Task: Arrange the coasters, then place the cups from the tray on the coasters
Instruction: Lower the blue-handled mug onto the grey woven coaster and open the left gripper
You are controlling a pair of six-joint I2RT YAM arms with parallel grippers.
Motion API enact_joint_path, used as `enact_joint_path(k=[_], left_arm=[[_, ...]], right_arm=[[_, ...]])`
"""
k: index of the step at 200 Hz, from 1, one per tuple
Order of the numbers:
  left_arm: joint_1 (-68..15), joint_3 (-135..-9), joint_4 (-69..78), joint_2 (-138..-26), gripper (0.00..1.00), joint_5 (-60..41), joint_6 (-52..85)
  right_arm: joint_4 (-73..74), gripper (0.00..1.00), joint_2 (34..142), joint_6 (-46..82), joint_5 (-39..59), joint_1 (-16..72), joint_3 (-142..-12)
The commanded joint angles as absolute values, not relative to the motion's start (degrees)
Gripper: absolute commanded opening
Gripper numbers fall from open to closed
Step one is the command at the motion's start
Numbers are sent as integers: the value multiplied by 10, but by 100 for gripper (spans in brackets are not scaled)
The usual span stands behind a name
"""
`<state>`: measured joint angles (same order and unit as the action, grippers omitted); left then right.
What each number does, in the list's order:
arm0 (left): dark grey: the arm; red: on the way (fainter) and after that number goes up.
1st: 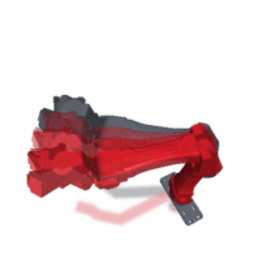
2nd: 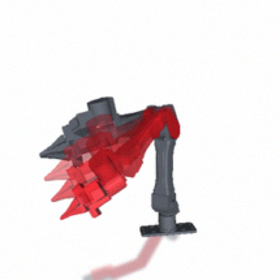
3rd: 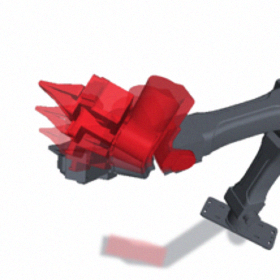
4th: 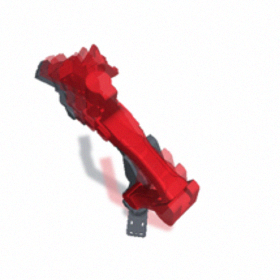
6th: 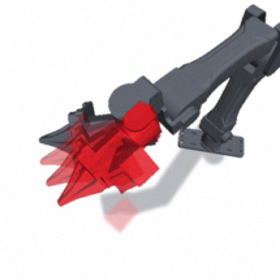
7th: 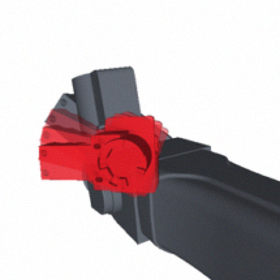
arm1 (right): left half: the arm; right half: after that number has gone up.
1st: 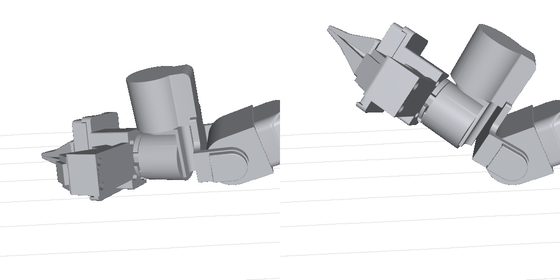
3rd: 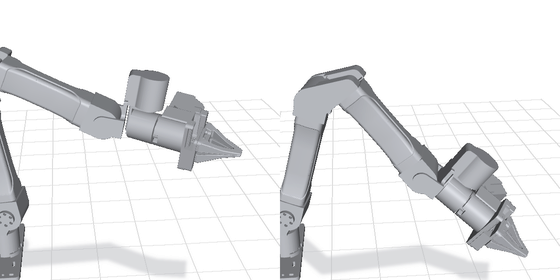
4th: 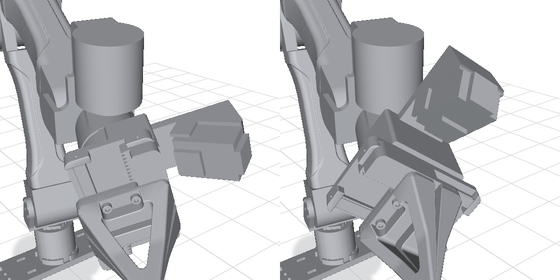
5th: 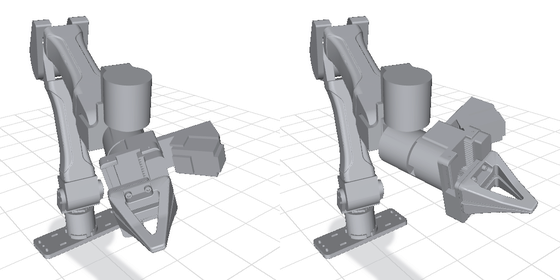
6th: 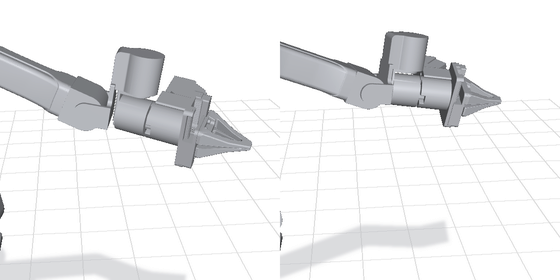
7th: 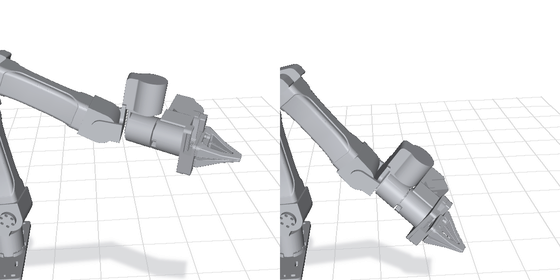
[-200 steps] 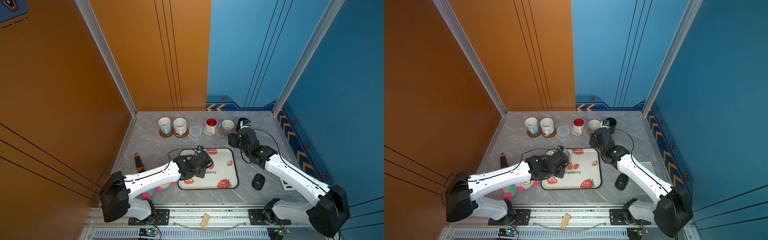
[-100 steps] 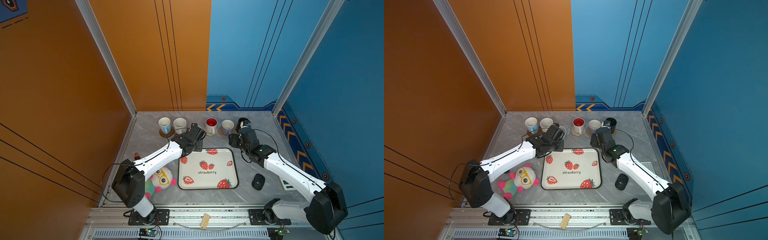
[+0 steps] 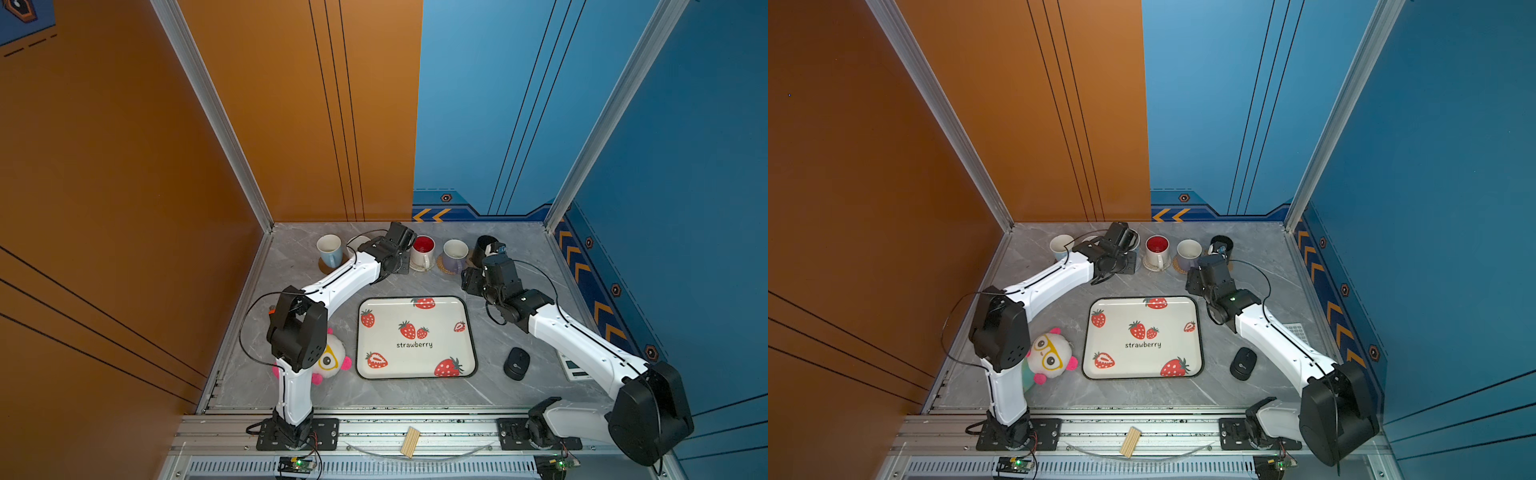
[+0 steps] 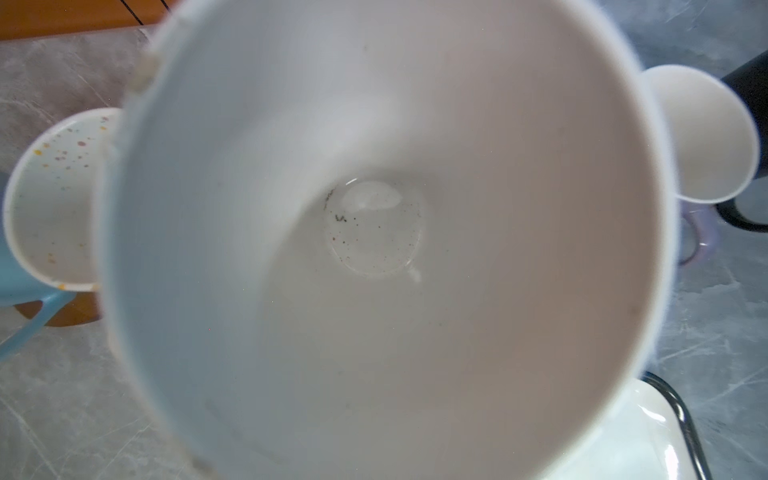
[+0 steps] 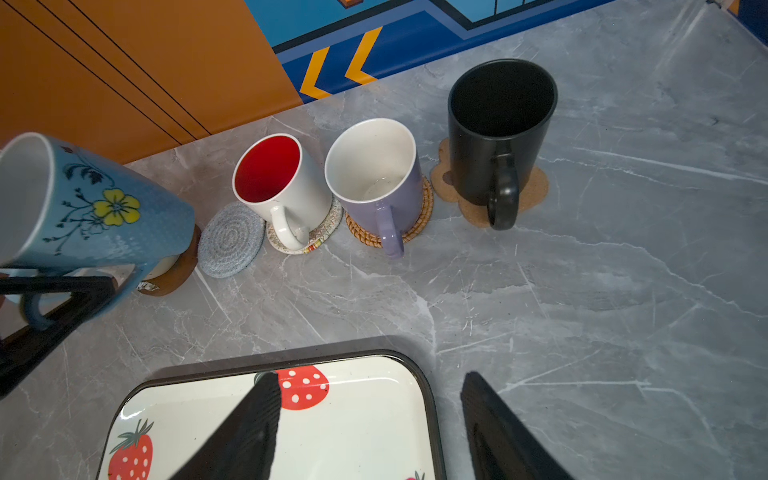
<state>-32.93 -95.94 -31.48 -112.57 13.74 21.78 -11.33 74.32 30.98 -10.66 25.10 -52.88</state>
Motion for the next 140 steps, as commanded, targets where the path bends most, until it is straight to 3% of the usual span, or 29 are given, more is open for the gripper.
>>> enact_joint_path(k=[1,51,140], left_arm=[[-323,-1005,-308,-1141,0,136,202],[-301,-1080,-332,-1208,0,135,196],[-283,-1079,-331,-1234,0,127,212]], right_arm=[[-104,68,751,316,-96,244,-522],[-98,68,768,316,-85,236,-524],[-91,67,789,319,-69,225,-526]])
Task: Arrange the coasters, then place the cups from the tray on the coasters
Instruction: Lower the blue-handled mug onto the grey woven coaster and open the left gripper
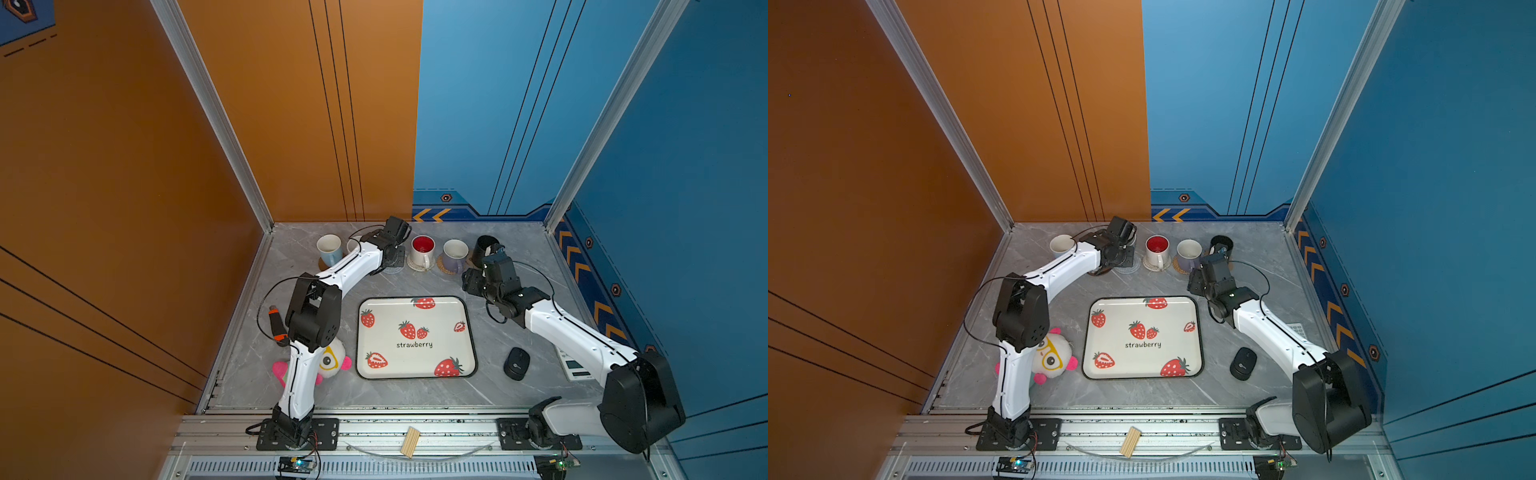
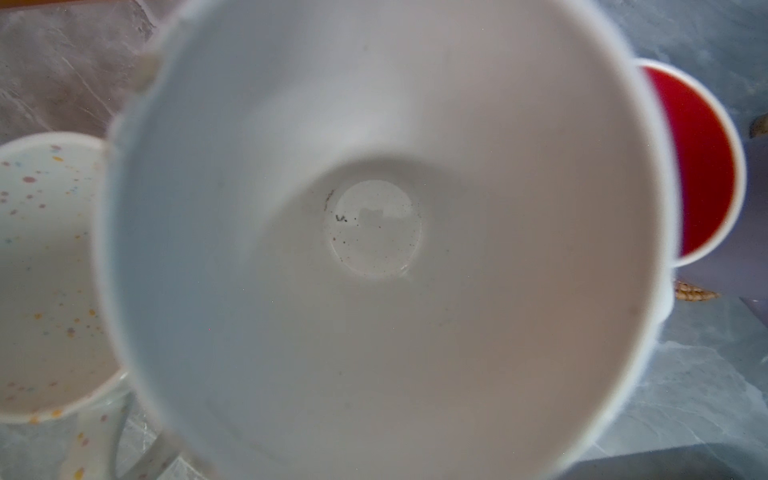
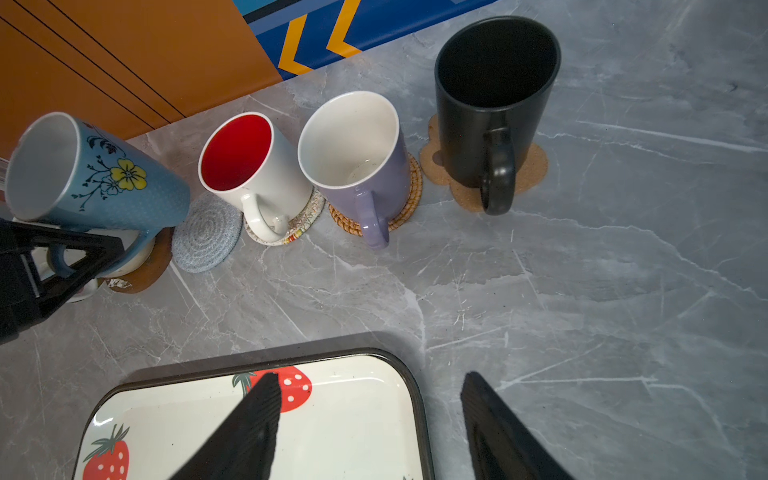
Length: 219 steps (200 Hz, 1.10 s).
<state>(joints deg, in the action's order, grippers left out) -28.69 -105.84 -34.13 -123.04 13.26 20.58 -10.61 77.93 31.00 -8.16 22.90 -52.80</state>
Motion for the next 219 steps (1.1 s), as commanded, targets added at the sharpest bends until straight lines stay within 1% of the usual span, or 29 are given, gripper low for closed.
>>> enact_joint_path(k=[1,79,219], left_arm=[[-284,-1079,-331,-1235,0,126,212],[-276,-1077,-330,-1252,0,97,235],[-272,-1066,-330,-1254,0,91,245]], right_arm=[[-91,67,789,319,-69,225,-526],[-90,67,787,321,-68,223,-524],[-91,67,786,322,-67,221,-523]])
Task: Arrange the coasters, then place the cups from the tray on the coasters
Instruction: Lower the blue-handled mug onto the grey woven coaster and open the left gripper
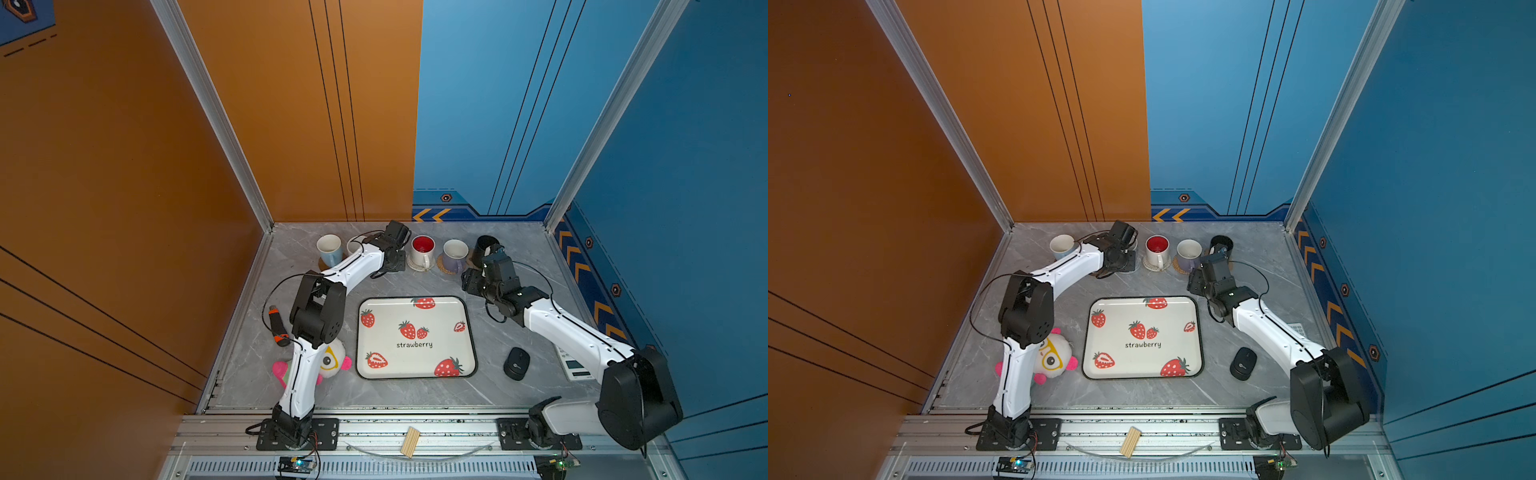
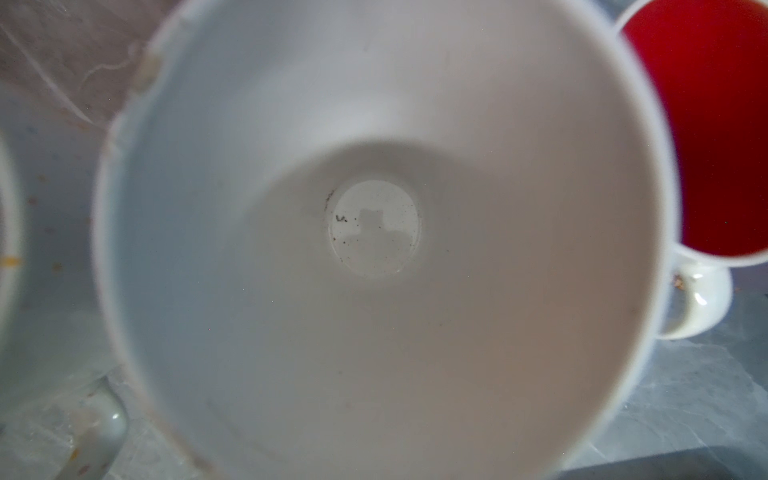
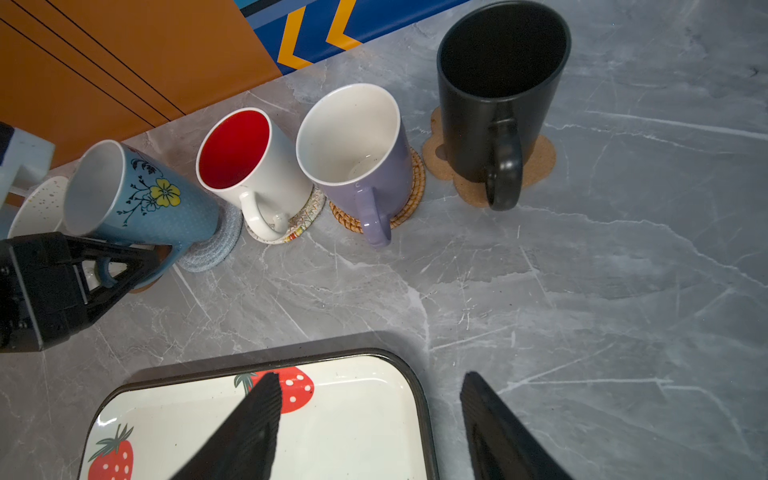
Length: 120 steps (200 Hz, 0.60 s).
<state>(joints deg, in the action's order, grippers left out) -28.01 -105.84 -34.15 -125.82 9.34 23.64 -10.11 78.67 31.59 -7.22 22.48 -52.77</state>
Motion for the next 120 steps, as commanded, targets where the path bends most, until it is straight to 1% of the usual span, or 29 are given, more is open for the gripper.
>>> enact_joint_path(k=[1,120], left_arm=[[-272,-1066,-330,-1253,0,91,245],[-267,-1046,-330,-1247,0,94,252]], right_arm=[[-91,67,786,323,-67,221,-523],[-91,67,788,322,-66,220,-523]])
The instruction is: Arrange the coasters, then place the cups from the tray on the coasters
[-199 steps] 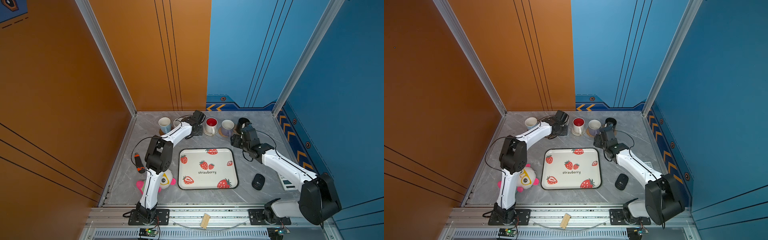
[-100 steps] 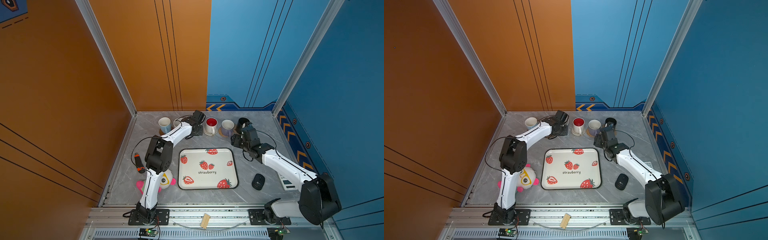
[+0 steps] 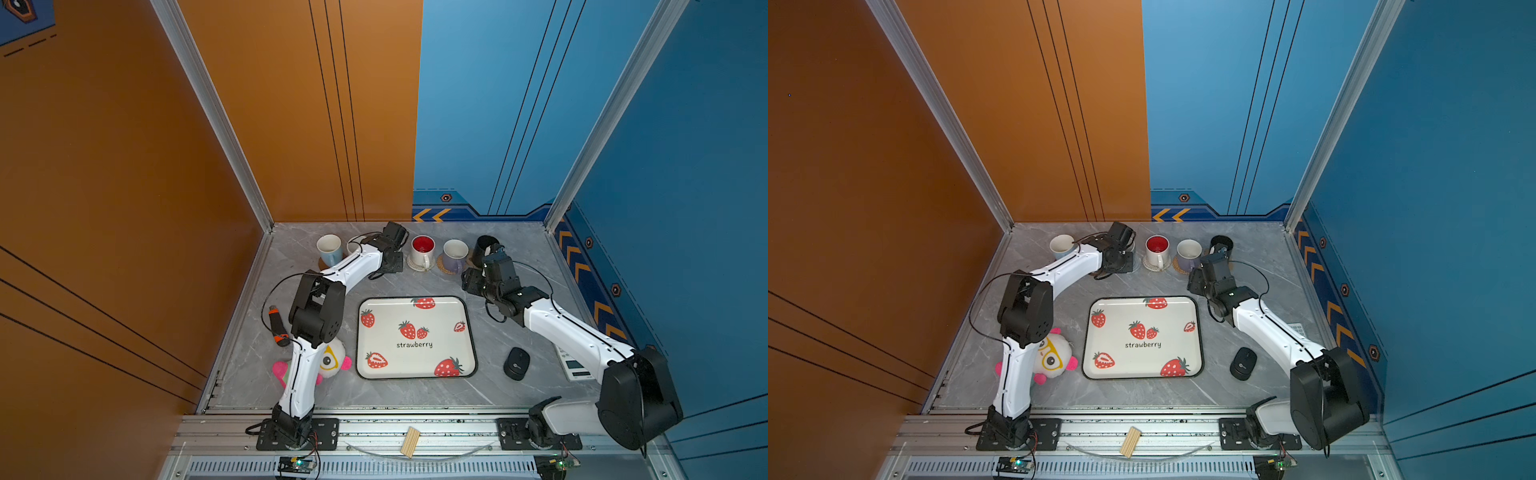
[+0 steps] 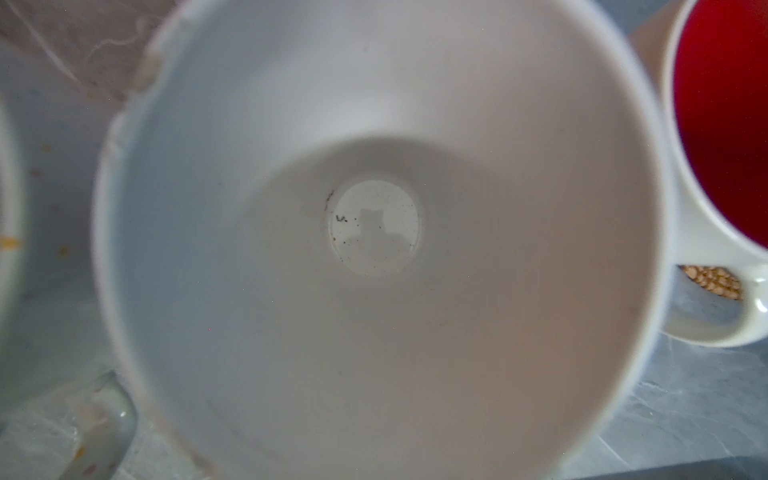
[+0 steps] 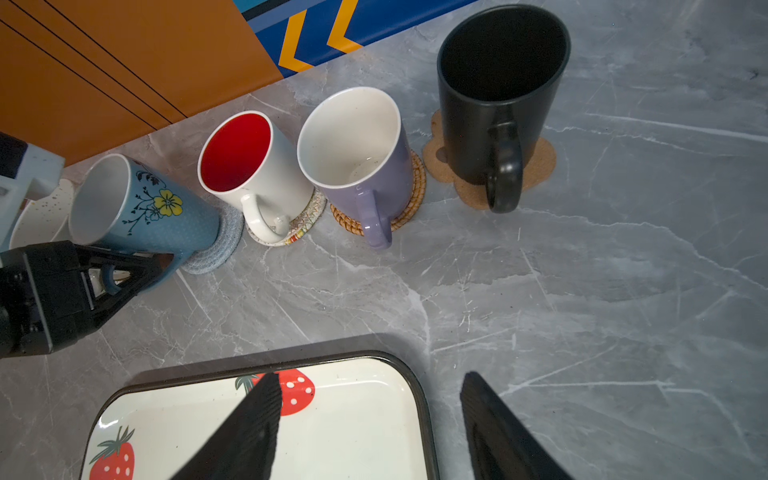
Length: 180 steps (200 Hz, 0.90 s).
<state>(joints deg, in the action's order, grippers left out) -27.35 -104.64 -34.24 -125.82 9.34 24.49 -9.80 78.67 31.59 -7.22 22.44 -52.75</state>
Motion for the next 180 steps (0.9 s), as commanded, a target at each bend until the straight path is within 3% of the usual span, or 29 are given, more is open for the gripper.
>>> enact_joint_path(k=[1,63,89,125,180], left_arm=[[-267,-1046,-330,-1247,0,94,252],[-266,-1042,-329,-1249,0,91,256],[-265,-1042,-329,-1250,15,86,257],[-264,-1042,-328,-1249,27,82,256],[-265,-1039,-329,-1243,35,79,255]], right_arm=[[-91,67,788,322,-65,219,-523],[-91,67,789,323,-66,219,-524],[-91,67,789,321,-65,218,-525],[-91,67,788,323,-64,217,-524],[-93,67,783,323,-65,217,-523]])
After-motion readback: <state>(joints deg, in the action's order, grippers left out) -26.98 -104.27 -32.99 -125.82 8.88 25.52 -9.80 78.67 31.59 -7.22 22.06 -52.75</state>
